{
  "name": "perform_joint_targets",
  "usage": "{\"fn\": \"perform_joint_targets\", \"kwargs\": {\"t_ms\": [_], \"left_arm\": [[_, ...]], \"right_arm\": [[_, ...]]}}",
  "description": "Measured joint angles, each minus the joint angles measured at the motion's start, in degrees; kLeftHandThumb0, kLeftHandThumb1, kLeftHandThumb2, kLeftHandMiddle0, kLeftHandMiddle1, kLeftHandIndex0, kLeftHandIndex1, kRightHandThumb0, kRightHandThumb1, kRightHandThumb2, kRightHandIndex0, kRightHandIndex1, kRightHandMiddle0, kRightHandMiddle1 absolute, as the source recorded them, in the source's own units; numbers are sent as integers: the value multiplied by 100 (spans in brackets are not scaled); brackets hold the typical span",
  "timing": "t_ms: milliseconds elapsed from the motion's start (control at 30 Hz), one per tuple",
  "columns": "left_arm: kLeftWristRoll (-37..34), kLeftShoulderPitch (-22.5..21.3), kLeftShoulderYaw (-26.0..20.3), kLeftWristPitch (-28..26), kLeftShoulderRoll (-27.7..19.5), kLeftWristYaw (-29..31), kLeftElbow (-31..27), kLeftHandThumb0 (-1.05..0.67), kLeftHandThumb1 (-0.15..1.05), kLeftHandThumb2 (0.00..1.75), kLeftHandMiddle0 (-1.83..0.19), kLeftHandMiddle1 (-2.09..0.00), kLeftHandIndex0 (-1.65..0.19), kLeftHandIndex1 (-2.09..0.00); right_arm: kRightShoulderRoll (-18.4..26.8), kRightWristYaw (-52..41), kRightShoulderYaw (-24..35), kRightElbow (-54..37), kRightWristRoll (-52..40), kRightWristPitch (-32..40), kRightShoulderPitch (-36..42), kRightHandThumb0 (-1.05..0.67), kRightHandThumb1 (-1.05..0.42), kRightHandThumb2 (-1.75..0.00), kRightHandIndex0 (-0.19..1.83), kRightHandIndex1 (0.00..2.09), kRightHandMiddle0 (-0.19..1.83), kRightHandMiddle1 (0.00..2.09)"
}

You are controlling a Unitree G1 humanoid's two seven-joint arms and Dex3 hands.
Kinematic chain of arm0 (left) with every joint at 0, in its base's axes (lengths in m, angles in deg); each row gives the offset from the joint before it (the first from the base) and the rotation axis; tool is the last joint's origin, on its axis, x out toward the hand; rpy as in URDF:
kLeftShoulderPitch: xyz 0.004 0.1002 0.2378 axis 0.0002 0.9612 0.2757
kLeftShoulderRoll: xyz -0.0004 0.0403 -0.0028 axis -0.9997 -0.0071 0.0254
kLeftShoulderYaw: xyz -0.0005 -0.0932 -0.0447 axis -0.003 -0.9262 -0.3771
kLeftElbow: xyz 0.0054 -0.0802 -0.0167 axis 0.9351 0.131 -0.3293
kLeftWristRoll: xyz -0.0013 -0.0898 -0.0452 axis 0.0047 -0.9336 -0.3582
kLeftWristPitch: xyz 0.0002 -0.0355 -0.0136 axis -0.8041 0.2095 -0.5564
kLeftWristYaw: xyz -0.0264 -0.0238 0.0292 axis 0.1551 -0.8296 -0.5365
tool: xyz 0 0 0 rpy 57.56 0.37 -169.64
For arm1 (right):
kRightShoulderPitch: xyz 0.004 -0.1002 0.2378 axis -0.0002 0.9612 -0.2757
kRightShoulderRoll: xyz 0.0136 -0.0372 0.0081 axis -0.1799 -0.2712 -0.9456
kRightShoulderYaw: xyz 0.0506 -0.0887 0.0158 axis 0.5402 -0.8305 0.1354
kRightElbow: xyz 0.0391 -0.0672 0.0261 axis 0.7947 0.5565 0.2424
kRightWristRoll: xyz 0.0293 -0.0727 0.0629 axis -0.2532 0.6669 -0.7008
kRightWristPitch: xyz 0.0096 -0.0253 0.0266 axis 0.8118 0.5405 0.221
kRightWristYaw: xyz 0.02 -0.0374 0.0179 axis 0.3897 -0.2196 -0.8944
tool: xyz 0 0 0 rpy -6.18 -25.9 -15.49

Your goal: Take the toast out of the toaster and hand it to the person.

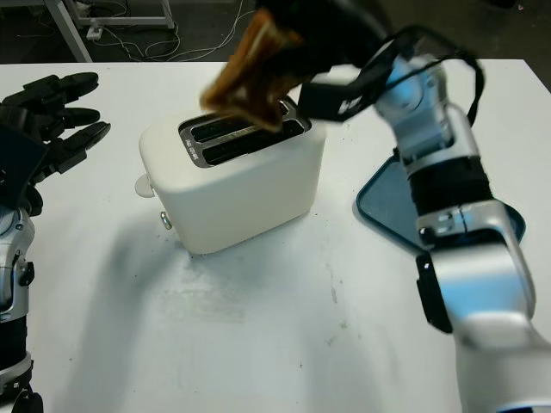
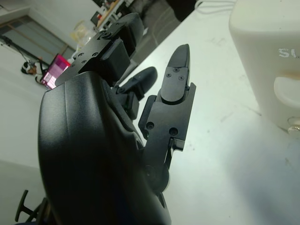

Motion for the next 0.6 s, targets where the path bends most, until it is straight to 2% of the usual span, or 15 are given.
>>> {"fn": "perform_joint_targets", "kwargs": {"t_ms": [200, 333, 467, 600], "left_arm": [[-2, 0, 0, -6, 0, 4, -3, -17, 92, 8, -38, -80, -65, -8], [3, 0, 4, -5, -5, 9, -2, -18, 92, 8, -38, -81, -65, -9], [0, -1, 7, -5, -6, 10, 0, -19, 92, 7, -38, -81, -65, -9], [-2, -1, 7, -4, -5, 10, 1, -17, 92, 8, -38, -82, -65, -9]], "right_arm": [[219, 16, 323, 751, -272, 35, -510, -51, -92, -21, 118, 175, 96, 175], [238, -237, 633, 1425, -728, 683, -919, -50, -91, -21, 121, 175, 101, 175], [242, 43, 769, 1984, -851, 1433, -1065, -44, -92, -21, 114, 175, 89, 175], [167, 615, 740, 2425, -804, 1903, -1067, -27, -92, -16, 105, 175, 78, 175]]}}
